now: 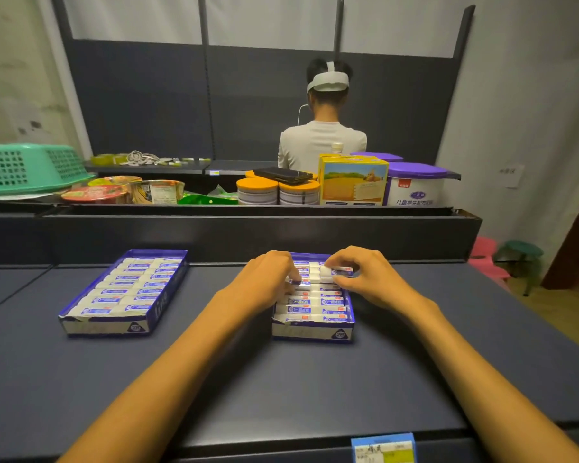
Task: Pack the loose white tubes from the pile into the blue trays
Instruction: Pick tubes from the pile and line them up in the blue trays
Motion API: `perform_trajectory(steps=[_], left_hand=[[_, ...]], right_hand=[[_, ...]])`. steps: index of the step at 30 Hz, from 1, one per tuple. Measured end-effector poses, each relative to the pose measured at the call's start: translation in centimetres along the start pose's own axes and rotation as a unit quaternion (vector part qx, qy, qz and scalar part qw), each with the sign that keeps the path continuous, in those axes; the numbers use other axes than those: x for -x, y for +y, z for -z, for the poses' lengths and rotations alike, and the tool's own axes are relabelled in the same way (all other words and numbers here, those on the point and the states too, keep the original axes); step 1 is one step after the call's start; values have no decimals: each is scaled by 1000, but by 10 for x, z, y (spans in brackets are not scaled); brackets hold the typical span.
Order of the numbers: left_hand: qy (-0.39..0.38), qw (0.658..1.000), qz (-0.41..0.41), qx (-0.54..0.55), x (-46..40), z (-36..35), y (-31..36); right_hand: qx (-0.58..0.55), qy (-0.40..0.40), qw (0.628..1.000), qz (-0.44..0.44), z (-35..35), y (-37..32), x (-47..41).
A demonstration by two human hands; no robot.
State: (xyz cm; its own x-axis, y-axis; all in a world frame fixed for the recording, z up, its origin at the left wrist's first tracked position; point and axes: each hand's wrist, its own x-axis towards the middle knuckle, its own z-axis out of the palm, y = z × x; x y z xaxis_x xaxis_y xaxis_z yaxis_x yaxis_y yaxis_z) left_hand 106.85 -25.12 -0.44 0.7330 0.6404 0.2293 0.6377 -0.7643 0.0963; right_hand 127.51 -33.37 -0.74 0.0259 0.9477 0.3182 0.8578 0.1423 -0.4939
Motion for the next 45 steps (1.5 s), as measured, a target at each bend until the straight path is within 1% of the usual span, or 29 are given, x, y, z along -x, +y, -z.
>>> perform_trajectory(steps=[6,11,13,17,20,28,34,39,41,45], left_hand=[[-9,1000,-10,-4,0,0,-1],[-8,1000,-12,6,1,3,1],[-10,1000,-15,13,3,5,1],[-1,999,-10,31,4,8,0],[11,999,-6,37,3,7,-3],[9,999,-13,35,0,5,-6],[7,999,-5,40,0,5,-5],[47,997,30,51,11,15,-4],[59,995,44,64,20,22,-8],[84,991,85,62,50,35,-23]], right_hand=[[9,-33,999,-2,-1,-4,-4],[63,-61,996,-10,-6,-8,-8],[64,-63,996,-20,-7,-9,-10],[94,-77,993,-9,-5,-10,-11],[97,-87,992,-4,-4,-10,-11],[91,-105,990,8,-3,-13,-10],[66,-100,993,-1,-4,-13,-10],[47,-89,995,-8,-2,-12,-9],[39,-68,997,-7,2,-14,-8],[40,-31,998,41,4,-33,-10]])
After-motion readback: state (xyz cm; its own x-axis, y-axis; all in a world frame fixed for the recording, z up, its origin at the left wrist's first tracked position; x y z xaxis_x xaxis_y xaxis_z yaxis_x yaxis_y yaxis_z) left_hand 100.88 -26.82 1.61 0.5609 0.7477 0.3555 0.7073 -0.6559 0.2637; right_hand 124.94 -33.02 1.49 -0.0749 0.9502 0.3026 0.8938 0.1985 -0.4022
